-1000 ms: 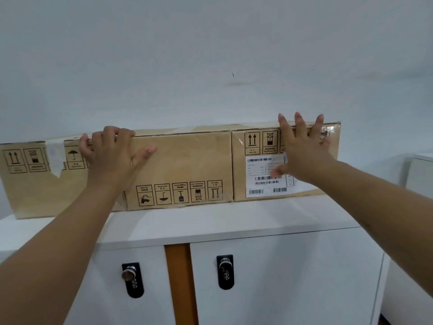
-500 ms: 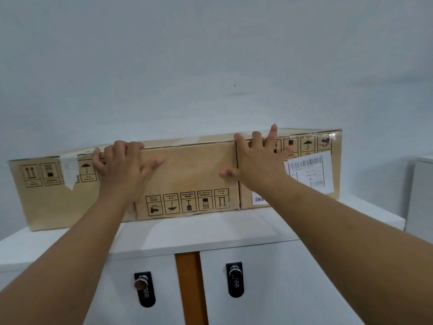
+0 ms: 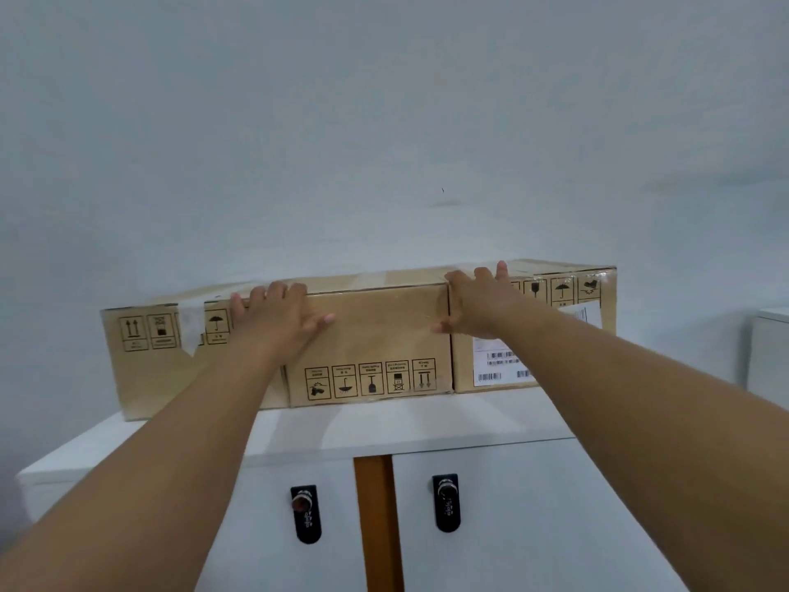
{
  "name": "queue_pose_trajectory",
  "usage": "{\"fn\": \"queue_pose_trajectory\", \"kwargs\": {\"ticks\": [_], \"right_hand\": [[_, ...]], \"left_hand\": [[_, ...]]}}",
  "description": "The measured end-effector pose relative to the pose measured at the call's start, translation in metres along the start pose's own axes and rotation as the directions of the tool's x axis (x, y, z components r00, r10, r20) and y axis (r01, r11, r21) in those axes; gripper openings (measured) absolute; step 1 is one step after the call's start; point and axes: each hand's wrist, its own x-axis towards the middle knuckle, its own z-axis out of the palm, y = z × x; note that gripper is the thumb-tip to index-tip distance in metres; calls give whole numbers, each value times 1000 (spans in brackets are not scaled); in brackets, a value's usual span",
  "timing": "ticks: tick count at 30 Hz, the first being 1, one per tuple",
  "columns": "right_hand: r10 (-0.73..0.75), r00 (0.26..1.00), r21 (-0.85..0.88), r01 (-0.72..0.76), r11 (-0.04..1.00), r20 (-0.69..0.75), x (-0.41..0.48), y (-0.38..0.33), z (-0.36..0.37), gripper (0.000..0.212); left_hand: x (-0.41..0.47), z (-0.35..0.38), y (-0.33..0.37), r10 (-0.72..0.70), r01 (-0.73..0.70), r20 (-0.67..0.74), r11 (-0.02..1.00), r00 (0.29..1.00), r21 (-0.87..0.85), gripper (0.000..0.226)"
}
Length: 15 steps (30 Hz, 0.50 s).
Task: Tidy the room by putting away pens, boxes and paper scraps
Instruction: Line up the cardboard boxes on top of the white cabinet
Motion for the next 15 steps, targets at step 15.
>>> {"fn": "queue_pose_trajectory", "kwargs": {"ticks": [15], "right_hand": [[-165,986,21,165,986,-1,-126,-49,-70,67]], "left_hand": [[-167,-129,-33,39,-28,108,994,993,-107,46]]}}
